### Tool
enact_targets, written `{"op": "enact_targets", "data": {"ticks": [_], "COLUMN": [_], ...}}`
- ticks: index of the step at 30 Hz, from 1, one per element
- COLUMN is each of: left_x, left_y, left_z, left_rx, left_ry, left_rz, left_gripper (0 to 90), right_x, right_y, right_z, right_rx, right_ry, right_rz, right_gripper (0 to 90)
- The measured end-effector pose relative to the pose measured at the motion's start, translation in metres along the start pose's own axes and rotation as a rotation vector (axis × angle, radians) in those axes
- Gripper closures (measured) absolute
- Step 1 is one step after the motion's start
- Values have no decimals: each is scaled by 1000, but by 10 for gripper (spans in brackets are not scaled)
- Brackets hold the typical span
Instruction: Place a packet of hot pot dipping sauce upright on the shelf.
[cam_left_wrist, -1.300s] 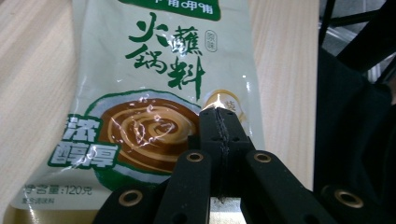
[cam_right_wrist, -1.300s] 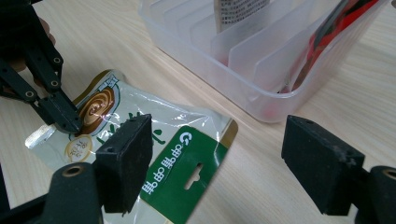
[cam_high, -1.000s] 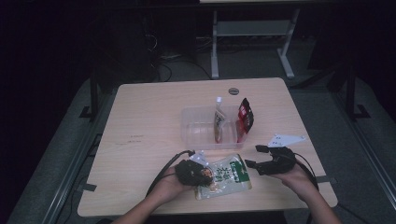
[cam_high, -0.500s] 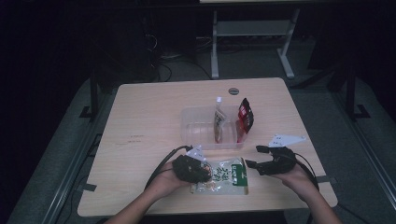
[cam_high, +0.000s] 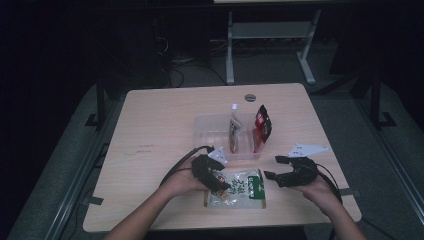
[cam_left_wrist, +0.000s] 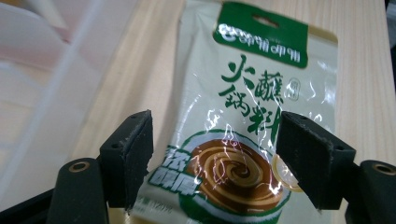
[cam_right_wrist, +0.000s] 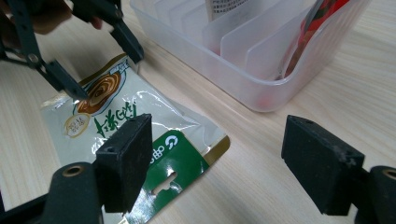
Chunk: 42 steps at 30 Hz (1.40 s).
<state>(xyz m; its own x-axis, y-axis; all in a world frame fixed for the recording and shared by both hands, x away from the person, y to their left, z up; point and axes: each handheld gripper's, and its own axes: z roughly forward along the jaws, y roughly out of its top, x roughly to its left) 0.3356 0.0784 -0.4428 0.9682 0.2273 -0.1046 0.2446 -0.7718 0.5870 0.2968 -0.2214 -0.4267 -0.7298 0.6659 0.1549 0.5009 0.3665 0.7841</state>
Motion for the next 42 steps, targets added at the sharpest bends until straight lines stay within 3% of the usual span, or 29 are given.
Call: {"op": "enact_targets", "data": {"ticks": [5, 11, 18, 26, 33, 38, 42], "left_x": [-1, -1, -3, -3, -5, -4, -3], "left_y": [-2, -3, -7, -8, -8, -9, -11], "left_z": [11, 12, 11, 9, 6, 5, 4], "left_rx": [50, 43, 26, 22, 23, -1, -23], "left_ry": [22, 8, 4, 13, 17, -7, -28], "left_rz": [27, 21, 21, 25, 48, 41, 36], "left_gripper": [260, 265, 343, 499, 742, 861, 889], "right_x": [-1, 0, -1, 0, -1, -2, -2], "right_y": [0, 0, 0, 0, 0, 1, 4], "right_z": [0, 0, 0, 1, 1, 1, -1], "right_rx": [-2, 0, 2, 0, 3, 5, 6], "right_ry": [0, 5, 1, 1, 1, 8, 22], "right_rz": [3, -4, -1, -7, 0, 5, 6], "right_gripper": [244, 245, 246, 246, 246, 245, 195]}}
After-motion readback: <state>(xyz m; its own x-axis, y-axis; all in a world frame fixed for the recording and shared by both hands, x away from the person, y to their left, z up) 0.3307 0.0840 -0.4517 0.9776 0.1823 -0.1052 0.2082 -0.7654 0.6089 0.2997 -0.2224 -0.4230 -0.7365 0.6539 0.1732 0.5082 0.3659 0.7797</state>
